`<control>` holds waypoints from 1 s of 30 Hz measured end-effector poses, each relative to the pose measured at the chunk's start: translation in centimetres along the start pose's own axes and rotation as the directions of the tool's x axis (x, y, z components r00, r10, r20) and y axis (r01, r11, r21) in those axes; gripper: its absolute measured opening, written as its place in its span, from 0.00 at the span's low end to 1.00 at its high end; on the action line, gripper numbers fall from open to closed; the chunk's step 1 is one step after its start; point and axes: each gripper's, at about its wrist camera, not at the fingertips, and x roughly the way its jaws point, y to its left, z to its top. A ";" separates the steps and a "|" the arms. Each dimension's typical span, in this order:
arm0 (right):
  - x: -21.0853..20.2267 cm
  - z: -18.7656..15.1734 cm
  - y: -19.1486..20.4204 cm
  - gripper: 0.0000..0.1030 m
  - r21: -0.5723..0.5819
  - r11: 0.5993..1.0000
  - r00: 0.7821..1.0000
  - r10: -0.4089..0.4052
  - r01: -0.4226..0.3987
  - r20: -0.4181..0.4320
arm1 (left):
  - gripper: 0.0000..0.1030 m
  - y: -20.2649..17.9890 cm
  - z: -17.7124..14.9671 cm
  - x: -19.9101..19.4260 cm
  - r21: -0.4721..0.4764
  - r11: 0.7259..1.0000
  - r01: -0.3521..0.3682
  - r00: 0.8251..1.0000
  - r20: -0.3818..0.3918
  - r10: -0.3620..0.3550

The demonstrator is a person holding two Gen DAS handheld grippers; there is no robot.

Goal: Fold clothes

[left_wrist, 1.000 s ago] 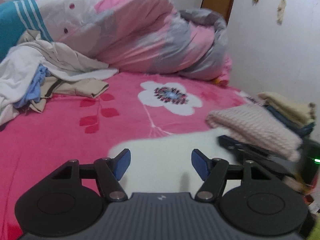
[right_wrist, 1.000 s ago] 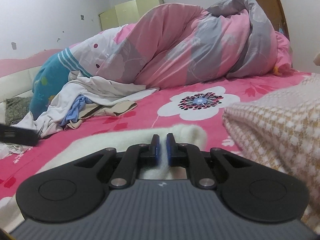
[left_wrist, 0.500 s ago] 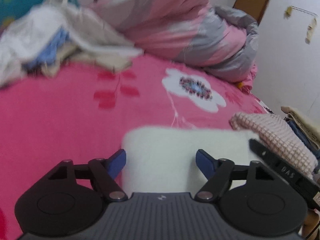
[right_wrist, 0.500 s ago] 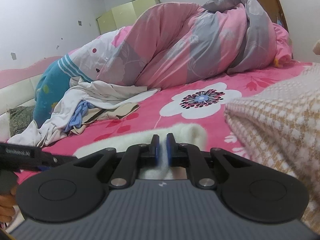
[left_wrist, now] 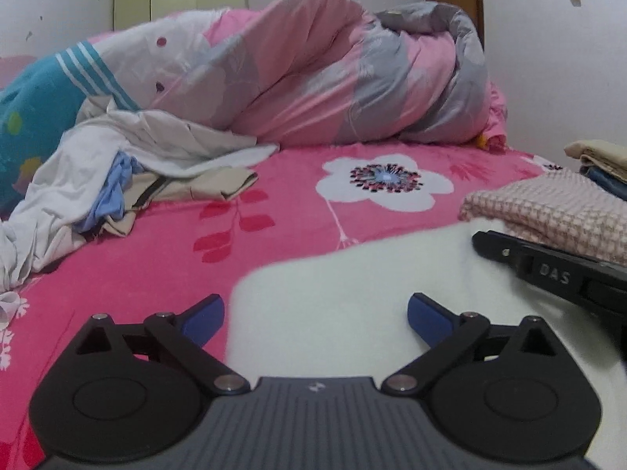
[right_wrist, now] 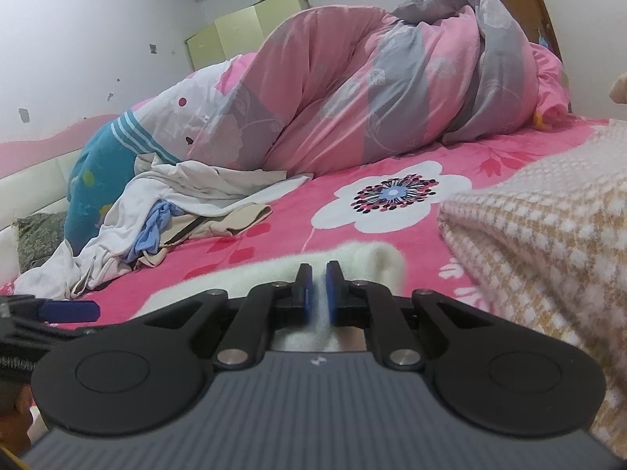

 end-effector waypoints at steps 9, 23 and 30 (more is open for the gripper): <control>0.0 0.0 -0.3 0.05 0.023 1.000 1.000 0.010 -0.010 0.010 | 0.96 1.3 0.7 -0.3 -0.106 0.992 0.074 0.997 0.031 -0.071; 0.2 0.0 -1.3 0.05 0.081 0.996 0.999 0.048 -0.049 0.015 | 0.48 1.8 2.4 5.6 -0.172 0.983 0.058 0.996 -0.050 -0.068; 0.2 -0.1 -1.7 0.05 0.119 0.991 0.998 0.065 -0.066 0.018 | 0.52 1.9 1.9 5.6 -0.196 0.980 0.047 0.998 -0.037 -0.056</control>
